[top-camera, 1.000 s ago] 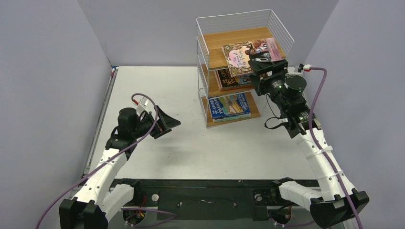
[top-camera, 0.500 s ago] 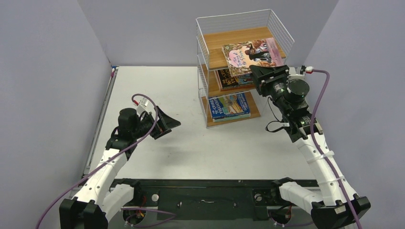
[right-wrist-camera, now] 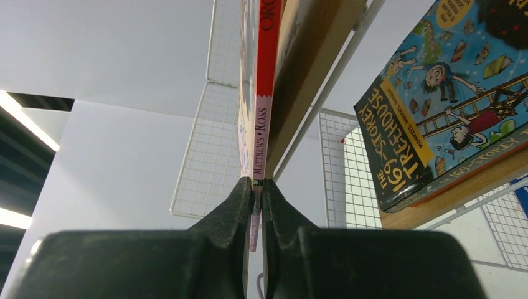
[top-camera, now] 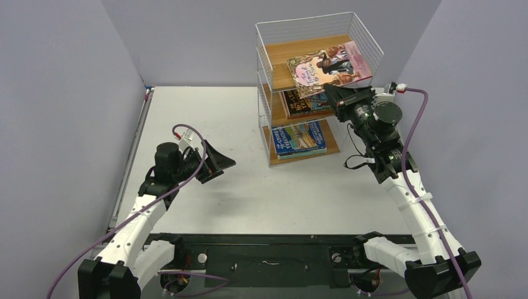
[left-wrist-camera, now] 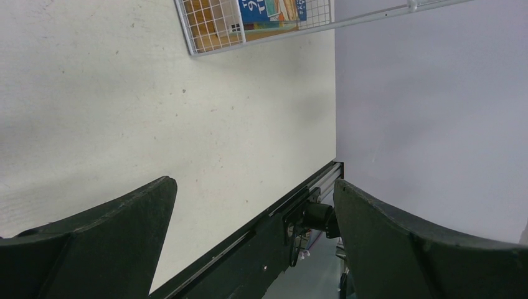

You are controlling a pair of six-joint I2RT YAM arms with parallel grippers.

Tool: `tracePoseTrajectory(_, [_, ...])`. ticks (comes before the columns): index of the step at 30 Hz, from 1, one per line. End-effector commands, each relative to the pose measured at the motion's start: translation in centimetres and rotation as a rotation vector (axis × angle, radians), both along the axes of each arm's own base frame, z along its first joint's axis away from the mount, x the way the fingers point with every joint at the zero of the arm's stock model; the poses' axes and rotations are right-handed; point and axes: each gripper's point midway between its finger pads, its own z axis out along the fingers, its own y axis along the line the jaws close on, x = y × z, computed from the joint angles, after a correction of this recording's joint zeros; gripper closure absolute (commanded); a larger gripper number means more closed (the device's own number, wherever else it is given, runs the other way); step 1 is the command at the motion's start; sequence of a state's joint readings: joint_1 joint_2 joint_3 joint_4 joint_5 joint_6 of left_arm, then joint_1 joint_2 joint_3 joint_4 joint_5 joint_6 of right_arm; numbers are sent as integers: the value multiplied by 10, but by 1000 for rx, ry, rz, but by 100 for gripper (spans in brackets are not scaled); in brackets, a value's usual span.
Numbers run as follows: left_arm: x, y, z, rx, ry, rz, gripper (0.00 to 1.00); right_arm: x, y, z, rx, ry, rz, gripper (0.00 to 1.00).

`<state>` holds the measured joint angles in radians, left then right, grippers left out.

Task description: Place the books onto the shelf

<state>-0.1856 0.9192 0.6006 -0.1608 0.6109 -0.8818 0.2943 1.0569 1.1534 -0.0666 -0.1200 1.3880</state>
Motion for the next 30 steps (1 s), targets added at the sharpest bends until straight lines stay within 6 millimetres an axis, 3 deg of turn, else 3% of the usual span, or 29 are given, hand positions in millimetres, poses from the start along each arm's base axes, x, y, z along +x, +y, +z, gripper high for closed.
tracePoseTrajectory(1, [5, 1, 10, -9, -57, 5, 4, 3, 0, 24, 26, -68, -8, 100])
tracePoseTrajectory(8, [4, 2, 12, -5, -61, 10, 4, 9, 12, 37, 25, -70, 0, 100])
tracePoseTrajectory(18, [2, 3, 12, 0, -63, 11, 4, 18, 10, 23, 110, -16, -38, 100])
tracePoseTrajectory(29, [2, 3, 11, -3, -60, 10, 4, 26, 15, 25, 125, -18, -22, 100])
tracePoseTrajectory(30, [2, 3, 12, -3, -60, 10, 4, 27, 16, 23, 129, -12, -18, 95])
